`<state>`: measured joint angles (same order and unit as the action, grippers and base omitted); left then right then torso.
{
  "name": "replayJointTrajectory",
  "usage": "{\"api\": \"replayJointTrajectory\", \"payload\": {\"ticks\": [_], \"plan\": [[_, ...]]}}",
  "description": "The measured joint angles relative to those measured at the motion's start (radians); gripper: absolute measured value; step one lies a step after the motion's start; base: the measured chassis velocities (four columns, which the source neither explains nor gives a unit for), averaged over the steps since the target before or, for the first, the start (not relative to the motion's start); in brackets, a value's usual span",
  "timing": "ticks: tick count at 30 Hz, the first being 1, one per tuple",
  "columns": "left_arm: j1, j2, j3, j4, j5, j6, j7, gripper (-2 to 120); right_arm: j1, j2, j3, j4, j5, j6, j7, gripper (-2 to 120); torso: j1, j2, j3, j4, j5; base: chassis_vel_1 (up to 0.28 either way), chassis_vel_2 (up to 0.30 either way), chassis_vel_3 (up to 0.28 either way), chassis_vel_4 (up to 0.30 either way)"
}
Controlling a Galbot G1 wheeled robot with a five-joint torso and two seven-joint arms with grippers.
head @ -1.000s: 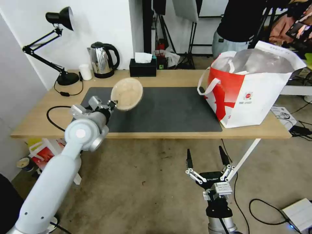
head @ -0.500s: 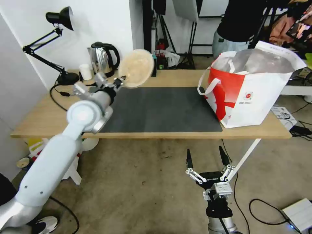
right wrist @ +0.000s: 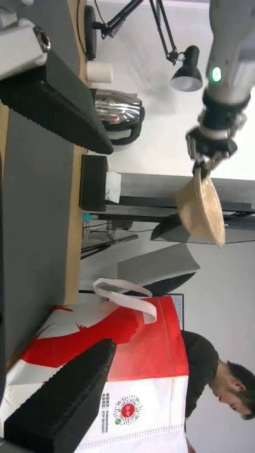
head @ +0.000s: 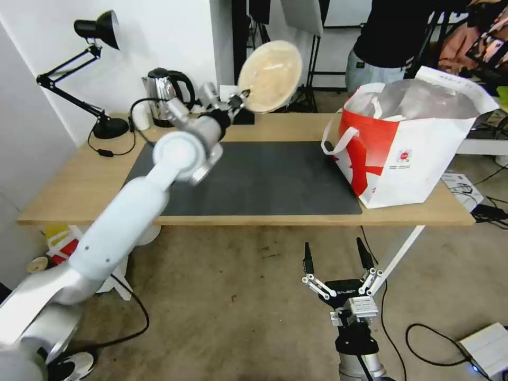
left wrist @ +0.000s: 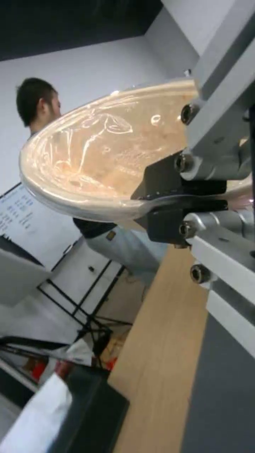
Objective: Pick up the trash from the table and place it into the takeout bag.
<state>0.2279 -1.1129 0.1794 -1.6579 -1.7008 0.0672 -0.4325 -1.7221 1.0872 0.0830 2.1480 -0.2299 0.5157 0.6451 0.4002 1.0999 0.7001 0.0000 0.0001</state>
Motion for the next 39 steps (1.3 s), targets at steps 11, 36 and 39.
{"api": "replayJointTrajectory", "payload": {"ticks": [11,36,39], "plan": [[-0.189,-0.109,0.114,0.197,-0.018,-0.019,0.055,0,0.0,0.0,0.0,0.0,0.0,0.0,0.0,100,0.0,0.0,0.0,0.0001,0.0,0.0,0.0,0.0,0.0],[-0.417,-0.334,0.263,0.557,-0.028,-0.016,0.212,0,0.0,0.0,0.0,0.0,0.0,0.0,0.0,100,0.0,0.0,0.0,0.0005,-0.0003,0.0,0.0,0.0,0.0],[-0.423,-0.356,0.281,0.585,-0.025,-0.015,0.217,0,0.0,0.0,0.0,0.0,0.0,0.0,0.0,100,0.0,0.0,0.0,0.0002,-0.0002,0.0,0.0,0.0,0.0]]}}
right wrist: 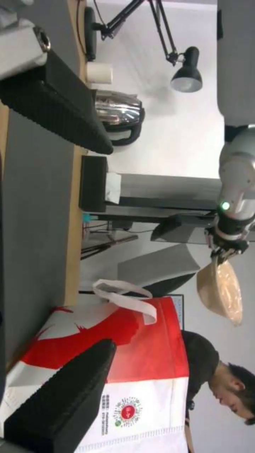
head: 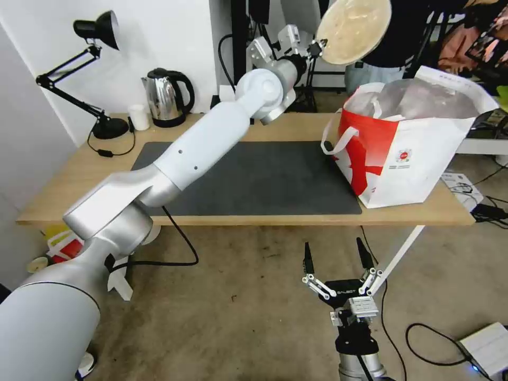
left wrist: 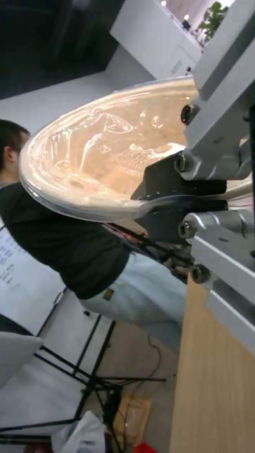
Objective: Pick up the trash from the table and place it into the takeout bag.
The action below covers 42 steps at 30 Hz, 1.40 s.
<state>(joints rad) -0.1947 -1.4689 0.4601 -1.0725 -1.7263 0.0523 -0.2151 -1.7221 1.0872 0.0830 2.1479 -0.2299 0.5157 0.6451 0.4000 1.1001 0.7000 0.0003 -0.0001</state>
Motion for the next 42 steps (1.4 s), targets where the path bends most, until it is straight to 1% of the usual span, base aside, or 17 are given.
{"api": "replayJointTrajectory", "payload": {"ticks": [1,2,5,6,10,11,14,15,17,19,23,32,35,36,39,42], "plan": [[-0.002,-0.011,0.01,0.013,0.003,0.001,0.006,0,0.0,0.0,0.0,0.0,0.0,0.0,0.0,100,0.0,0.0,0.0,-0.0006,0.0002,0.0,0.0,0.0,0.0],[-0.002,-0.011,0.01,0.013,0.003,0.001,0.006,0,0.0,0.0,0.0,0.0,0.0,0.0,0.0,100,0.0,0.0,0.0,-0.0006,0.0002,0.0,0.0,0.0,0.0],[-0.014,-0.048,0.027,0.057,0.014,0.003,0.016,0,0.0,0.0,0.0,0.0,0.0,0.0,0.0,100,0.0,0.0,0.0,-0.0004,0.0002,0.0,0.0,0.0,0.0],[-0.014,-0.048,0.027,0.057,0.014,0.003,0.016,0,0.0,0.0,0.0,0.0,0.0,0.0,0.0,100,0.0,0.0,0.0,-0.0004,0.0002,0.0,0.0,0.0,0.0],[-0.036,-0.091,0.064,0.14,0.02,0.006,0.045,0,0.0,0.0,0.0,0.0,0.0,0.0,0.0,100,0.0,0.0,0.0,-0.0003,0.0002,0.0,0.0,0.0,0.0],[-0.036,-0.091,0.064,0.14,0.02,0.006,0.045,0,0.0,0.0,0.0,0.0,0.0,0.0,0.0,100,0.0,0.0,0.0,-0.0003,0.0002,0.0,0.0,0.0,0.0],[-0.047,-0.12,0.091,0.216,0.037,0.008,0.072,0,0.0,0.0,0.0,0.0,0.0,0.0,0.0,100,0.0,0.0,0.0,-0.0003,0.0003,0.0,0.0,0.0,0.0],[-0.047,-0.12,0.091,0.216,0.037,0.008,0.072,0,0.0,0.0,0.0,0.0,0.0,0.0,0.0,100,0.0,0.0,0.0,-0.0003,0.0003,0.0,0.0,0.0,0.0],[-0.052,-0.127,0.101,0.245,0.042,0.015,0.113,0,0.0,0.0,0.0,0.0,0.0,0.0,0.0,100,0.0,0.0,0.0,-0.0003,0.0002,0.0,0.0,0.0,0.0],[-0.052,-0.127,0.101,0.246,0.042,0.016,0.115,0,0.0,0.0,0.0,0.0,0.0,0.0,0.0,100,0.0,0.0,0.0,-0.0002,0.0002,0.0,0.0,0.0,0.0],[-0.055,-0.128,0.114,0.255,0.043,0.027,0.138,0,0.0,0.0,0.0,0.0,0.0,0.0,0.0,100,0.0,0.0,0.0,-0.0001,0.0,0.0,0.0,0.0,0.0],[-0.058,-0.127,0.142,0.273,0.042,0.029,0.153,0,0.0,0.0,0.0,0.0,0.0,0.0,0.0,100,0.0,0.0,0.0,-0.0003,0.0001,0.0,0.0,0.0,0.0],[-0.065,-0.126,0.18,0.296,0.04,0.031,0.185,0,0.0,0.0,0.0,0.0,0.0,0.0,0.0,100,0.0,0.0,0.0,-0.0002,0.0,0.0,0.0,0.0,0.0],[-0.065,-0.126,0.18,0.296,0.04,0.031,0.185,0,0.0,0.0,0.0,0.0,0.0,0.0,0.0,100,0.0,0.0,0.0,-0.0002,0.0,0.0,0.0,0.0,0.0],[-0.076,-0.126,0.211,0.306,0.028,0.035,0.22,0,0.0,0.0,0.0,0.0,0.0,0.0,0.0,100,0.0,0.0,0.0,-0.0002,0.0,0.0,0.0,0.0,0.0],[-0.084,-0.126,0.225,0.307,0.017,0.036,0.234,0,0.0,0.0,0.0,0.0,0.0,0.0,0.0,100,0.0,0.0,0.0,-0.0002,0.0001,0.0,0.0,0.0,0.0]]}}
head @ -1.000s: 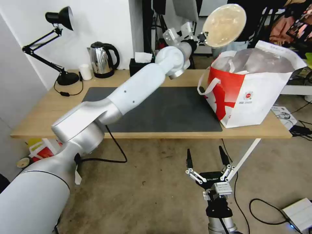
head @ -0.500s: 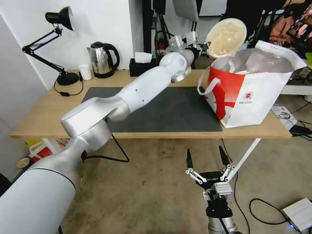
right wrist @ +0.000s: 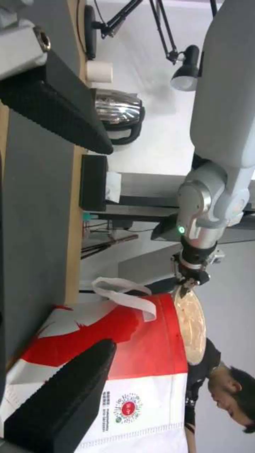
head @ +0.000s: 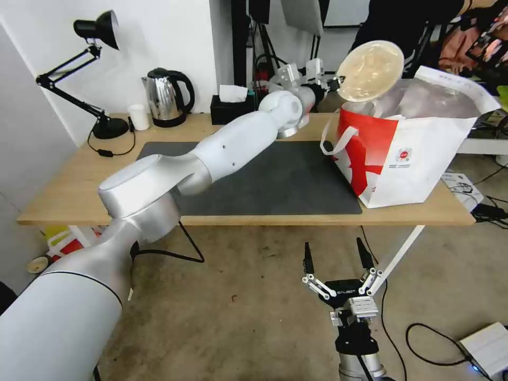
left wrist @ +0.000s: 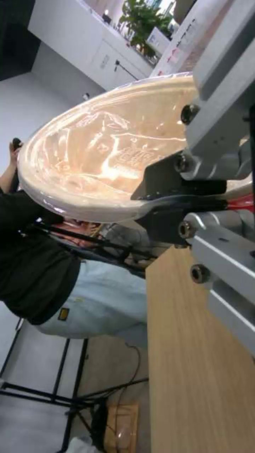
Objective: Pick up the trash from the table and place it into the takeout bag.
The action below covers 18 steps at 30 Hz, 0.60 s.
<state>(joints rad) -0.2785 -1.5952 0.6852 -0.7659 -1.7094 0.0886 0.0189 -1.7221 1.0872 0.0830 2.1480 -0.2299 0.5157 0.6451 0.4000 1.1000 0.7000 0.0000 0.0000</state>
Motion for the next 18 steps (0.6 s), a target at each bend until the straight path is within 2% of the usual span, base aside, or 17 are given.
{"api": "replayJointTrajectory", "payload": {"ticks": [18], "plan": [[-0.045,0.0,0.017,-0.041,-0.036,-0.005,0.014,0,0.0,0.0,0.0,0.0,0.0,0.0,0.0,100,0.0,0.0,0.0,0.0001,0.0,0.0,0.0,0.0,0.0]]}}
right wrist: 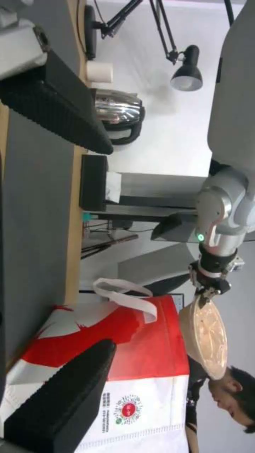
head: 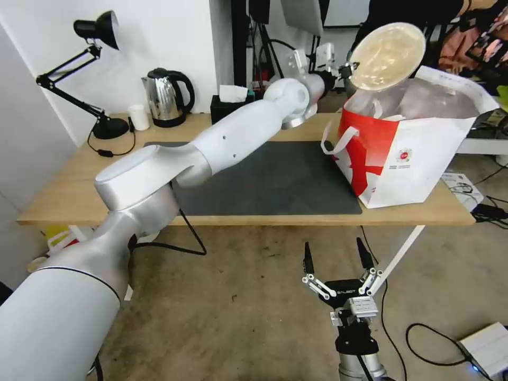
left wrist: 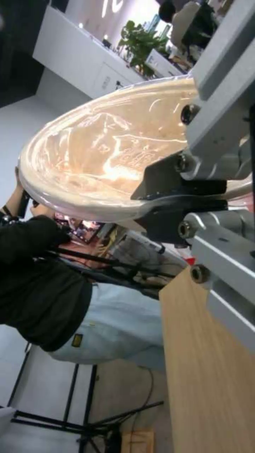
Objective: Pick up the trash from the table and place it into the takeout bag.
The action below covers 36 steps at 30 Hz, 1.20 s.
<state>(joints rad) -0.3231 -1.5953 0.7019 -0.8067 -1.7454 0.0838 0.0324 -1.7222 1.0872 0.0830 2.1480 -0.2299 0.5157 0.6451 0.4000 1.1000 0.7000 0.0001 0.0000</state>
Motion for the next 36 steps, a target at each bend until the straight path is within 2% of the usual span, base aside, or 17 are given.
{"api": "replayJointTrajectory", "payload": {"ticks": [15,26,36], "plan": [[0.007,-0.001,0.061,-0.016,-0.038,0.001,0.038,0,0.0,0.0,0.0,0.0,0.0,0.0,0.0,100,0.0,0.0,0.0,-0.0001,0.0,0.0,0.0,0.0,0.0],[0.04,0.0,0.109,-0.012,-0.022,0.003,0.065,0,0.0,0.0,0.0,0.0,0.0,0.0,0.0,100,0.0,0.0,0.0,-0.0001,0.0,0.0,0.0,0.0,0.0],[0.059,0.001,0.109,-0.007,0.013,0.003,0.067,0,0.0,0.0,0.0,0.0,0.0,0.0,0.0,100,0.0,0.0,0.0,-0.0001,0.0,0.0,0.0,0.0,0.0]]}}
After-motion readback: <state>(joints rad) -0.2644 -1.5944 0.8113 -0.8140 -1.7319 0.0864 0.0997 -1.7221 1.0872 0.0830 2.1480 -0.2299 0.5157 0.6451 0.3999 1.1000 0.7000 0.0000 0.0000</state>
